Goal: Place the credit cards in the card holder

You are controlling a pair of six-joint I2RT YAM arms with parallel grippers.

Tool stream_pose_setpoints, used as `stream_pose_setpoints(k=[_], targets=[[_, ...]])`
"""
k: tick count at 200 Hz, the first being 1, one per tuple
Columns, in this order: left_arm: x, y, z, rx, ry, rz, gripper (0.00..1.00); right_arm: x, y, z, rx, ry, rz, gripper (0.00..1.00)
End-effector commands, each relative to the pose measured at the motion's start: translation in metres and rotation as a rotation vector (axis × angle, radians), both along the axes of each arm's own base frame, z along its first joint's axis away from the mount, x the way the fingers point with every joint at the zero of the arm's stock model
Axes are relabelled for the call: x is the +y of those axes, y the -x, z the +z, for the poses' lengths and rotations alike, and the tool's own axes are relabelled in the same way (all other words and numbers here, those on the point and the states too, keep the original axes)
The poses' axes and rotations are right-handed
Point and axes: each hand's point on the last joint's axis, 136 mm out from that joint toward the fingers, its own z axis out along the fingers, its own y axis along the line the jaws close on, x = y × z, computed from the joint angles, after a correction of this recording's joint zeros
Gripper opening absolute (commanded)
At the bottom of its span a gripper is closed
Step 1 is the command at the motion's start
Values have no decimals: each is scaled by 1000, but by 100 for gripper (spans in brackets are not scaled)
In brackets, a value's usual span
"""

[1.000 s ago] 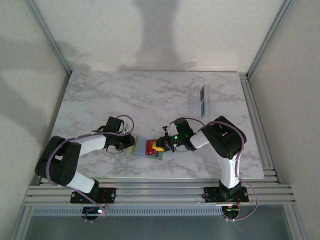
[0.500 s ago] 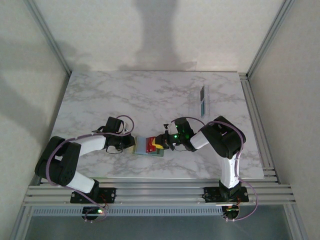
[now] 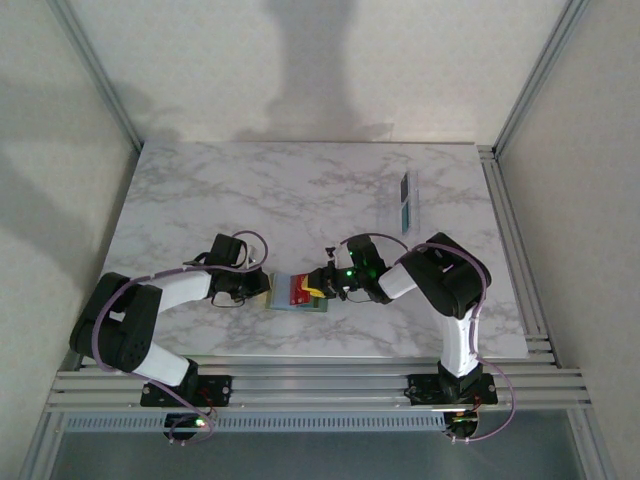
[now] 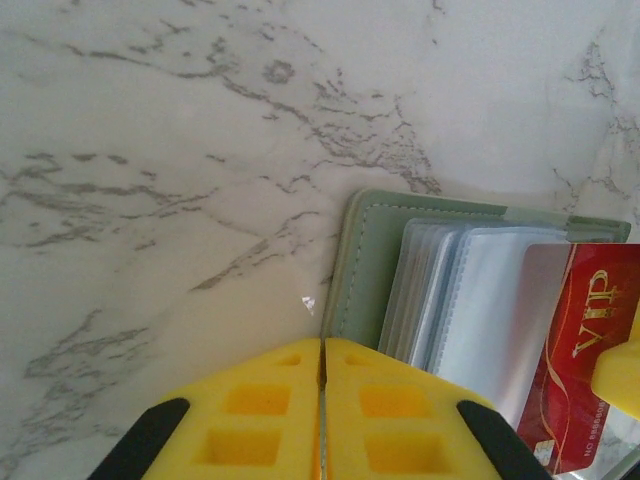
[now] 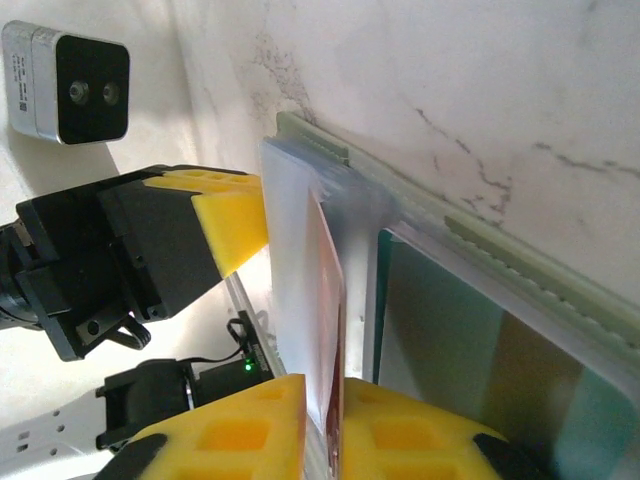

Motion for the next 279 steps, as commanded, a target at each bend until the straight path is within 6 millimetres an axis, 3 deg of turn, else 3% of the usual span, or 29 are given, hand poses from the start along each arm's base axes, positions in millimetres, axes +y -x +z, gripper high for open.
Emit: stream_pose_setpoints(k=[1, 38, 73, 102, 164, 185, 236, 279], targets=[[2, 34, -17, 122, -3, -37, 7, -3, 13, -13, 17, 91, 22, 20], [0, 32, -12, 112, 6, -36, 7, -11, 19, -12, 1, 158, 41, 27], [0, 33, -11, 108, 11, -35, 7, -15, 23, -16, 9, 192, 60, 27], [-3, 32, -6, 98, 30, -41, 6, -11, 21, -12, 7, 166, 58, 4], [-10, 34, -5, 93, 42, -51, 6, 17, 14, -7, 29, 90, 54, 0], [-8, 34, -6, 95, 28, -45, 6, 15, 14, -8, 24, 101, 48, 5], [3, 32, -13, 104, -22, 0, 0, -5, 22, -12, -19, 239, 63, 27], [7, 30, -14, 105, -46, 8, 0, -18, 27, -14, -36, 310, 78, 29]])
